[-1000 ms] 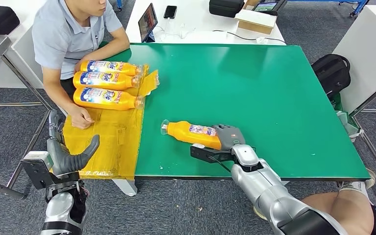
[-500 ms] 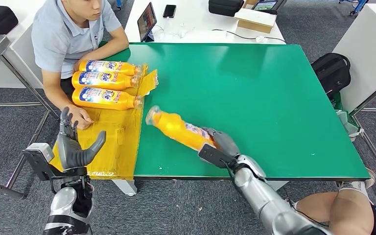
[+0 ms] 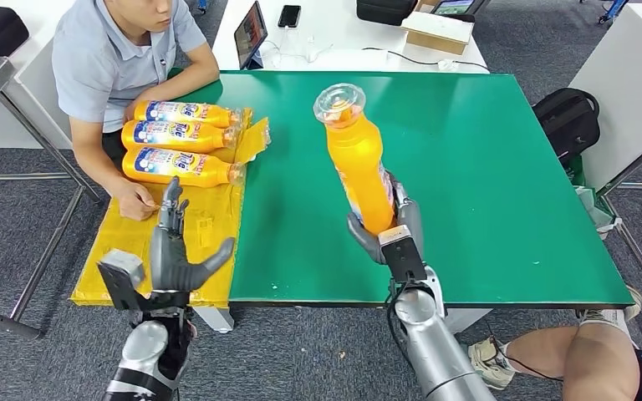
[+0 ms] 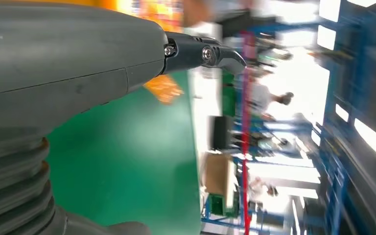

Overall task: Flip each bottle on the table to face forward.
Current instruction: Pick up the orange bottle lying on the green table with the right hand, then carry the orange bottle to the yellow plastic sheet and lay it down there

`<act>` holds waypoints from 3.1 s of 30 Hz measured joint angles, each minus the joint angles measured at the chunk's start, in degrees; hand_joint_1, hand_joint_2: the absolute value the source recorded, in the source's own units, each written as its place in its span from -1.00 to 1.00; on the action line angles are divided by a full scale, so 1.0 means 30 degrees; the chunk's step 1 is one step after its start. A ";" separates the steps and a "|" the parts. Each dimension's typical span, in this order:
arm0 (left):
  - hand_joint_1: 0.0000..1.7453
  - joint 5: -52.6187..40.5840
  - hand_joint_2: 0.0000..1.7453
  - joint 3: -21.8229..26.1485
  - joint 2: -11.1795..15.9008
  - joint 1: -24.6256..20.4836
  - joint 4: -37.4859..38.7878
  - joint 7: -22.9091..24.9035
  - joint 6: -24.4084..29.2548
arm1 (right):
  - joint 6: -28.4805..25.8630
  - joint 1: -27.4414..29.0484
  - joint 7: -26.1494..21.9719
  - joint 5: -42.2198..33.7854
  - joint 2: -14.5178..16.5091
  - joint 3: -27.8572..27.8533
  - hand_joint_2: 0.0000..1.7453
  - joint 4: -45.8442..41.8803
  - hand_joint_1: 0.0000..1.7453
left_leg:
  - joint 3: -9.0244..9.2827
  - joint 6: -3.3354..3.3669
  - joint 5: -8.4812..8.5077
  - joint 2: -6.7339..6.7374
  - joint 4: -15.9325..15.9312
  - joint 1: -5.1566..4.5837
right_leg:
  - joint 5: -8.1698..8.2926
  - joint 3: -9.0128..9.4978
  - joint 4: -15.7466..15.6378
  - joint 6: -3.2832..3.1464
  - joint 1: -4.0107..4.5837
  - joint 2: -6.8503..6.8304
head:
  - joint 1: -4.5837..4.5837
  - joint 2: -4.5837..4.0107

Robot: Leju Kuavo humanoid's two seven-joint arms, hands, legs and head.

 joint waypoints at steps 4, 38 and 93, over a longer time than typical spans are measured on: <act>-1.00 -0.1152 1.00 -0.1003 0.0124 0.0002 -0.0330 -0.0405 0.0102 | 0.0094 0.0119 -0.0053 -0.0163 0.0617 0.0058 1.00 -0.0546 1.00 | -0.0001 -0.0001 0.0002 0.0001 -0.0001 0.0004 | -0.0002 -0.0004 0.0001 -0.0003 0.0006 -0.0001 | -0.0002 0.0000; -1.00 0.7538 1.00 -0.2522 -0.0211 -0.0819 -0.1914 0.1382 -0.5980 | -0.6723 -0.1105 -0.0053 0.3220 0.1049 0.8022 1.00 0.3168 1.00 | -0.0012 -0.0004 0.0006 0.0005 -0.0001 0.0003 | -0.0002 -0.0016 0.0002 -0.0003 0.0003 0.0000 | 0.0002 0.0000; 1.00 0.6447 1.00 -0.3491 0.0530 -0.1351 0.0293 0.4617 -0.4399 | -0.6036 -0.1788 0.0062 0.5386 0.2165 0.9115 -1.00 0.6445 -1.00 | -0.0021 -0.0005 0.0006 0.0015 -0.0001 0.0004 | -0.0003 -0.0036 0.0003 -0.0004 0.0003 0.0003 | 0.0003 0.0000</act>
